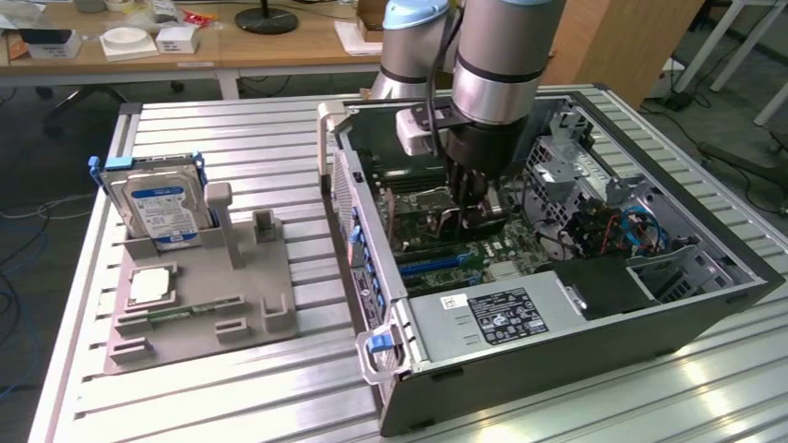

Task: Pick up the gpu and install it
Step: 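Insert the gpu into the slot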

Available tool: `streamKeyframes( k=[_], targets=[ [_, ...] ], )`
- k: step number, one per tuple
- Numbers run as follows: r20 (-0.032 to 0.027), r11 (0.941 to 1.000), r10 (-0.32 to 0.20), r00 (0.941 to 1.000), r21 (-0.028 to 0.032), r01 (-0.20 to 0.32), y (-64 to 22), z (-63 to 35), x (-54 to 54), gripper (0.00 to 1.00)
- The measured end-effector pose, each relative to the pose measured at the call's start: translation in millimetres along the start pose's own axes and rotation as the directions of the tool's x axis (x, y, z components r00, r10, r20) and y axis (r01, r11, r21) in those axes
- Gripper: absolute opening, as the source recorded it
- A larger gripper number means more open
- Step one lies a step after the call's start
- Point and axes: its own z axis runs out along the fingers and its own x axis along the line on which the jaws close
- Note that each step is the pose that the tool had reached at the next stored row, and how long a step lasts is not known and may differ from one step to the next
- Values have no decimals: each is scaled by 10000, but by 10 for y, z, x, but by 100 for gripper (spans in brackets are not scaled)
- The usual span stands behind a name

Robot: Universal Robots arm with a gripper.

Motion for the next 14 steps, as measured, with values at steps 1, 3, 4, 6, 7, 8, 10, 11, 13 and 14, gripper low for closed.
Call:
streamKeyframes(
  k=[1, 3, 4, 6, 7, 8, 10, 11, 13, 14],
  targets=[
    [0, 10000, 1, 10000, -4, -1, 2, 17, 1, 27],
    [1, 10000, 2, 10000, -38, -2, 4, 44, 1, 27],
    [0, 10000, 1, 10000, -51, -1, 5, 56, 1, 27],
    [0, 10000, 1, 10000, -80, -1, 7, 76, 2, 27],
    [-2, 10000, 1, 10000, -89, -2, 8, 85, 2, 27],
    [-1, 9999, 1, 10000, -100, -1, 9, 94, 2, 27],
    [-2, 9999, 1, 10000, -111, -1, 11, 117, 2, 27],
    [-1, 9999, 1, 10000, -112, -1, 12, 131, 3, 27],
    [-2, 9999, -1, 10000, -112, 1, 15, 155, 3, 27],
    [-2, 9999, 0, 10000, -111, 0, 16, 164, 3, 27]
  ],
)
